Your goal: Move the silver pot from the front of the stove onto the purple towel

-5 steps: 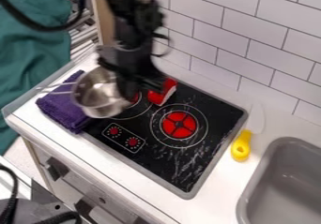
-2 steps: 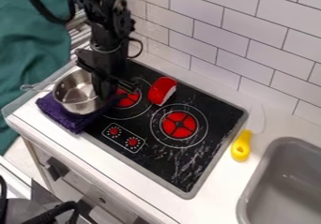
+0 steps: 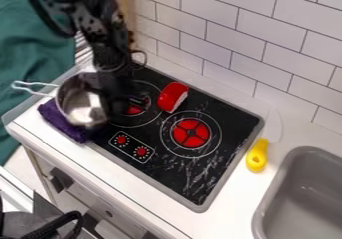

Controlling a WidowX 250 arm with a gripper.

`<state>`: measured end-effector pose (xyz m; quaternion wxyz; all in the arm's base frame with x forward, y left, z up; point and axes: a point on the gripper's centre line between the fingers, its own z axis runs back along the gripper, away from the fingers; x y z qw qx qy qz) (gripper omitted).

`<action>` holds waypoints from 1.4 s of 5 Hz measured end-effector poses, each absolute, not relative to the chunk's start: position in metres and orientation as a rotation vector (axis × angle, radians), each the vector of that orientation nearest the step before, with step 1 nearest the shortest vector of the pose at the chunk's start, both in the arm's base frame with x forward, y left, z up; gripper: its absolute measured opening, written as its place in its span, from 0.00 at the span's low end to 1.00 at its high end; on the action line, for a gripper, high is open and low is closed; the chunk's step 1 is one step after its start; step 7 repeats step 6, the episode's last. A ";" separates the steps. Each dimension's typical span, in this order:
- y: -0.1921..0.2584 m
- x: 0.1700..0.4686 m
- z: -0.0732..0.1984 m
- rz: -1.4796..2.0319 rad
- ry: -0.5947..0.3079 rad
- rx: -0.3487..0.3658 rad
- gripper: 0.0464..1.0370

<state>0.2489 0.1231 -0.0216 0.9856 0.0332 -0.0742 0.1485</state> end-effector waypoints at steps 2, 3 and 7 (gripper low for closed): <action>0.092 0.253 0.011 0.225 -0.167 0.134 0.76; 0.071 0.254 0.032 0.165 -0.201 0.177 0.98; 0.012 0.255 0.041 0.141 -0.197 0.091 0.97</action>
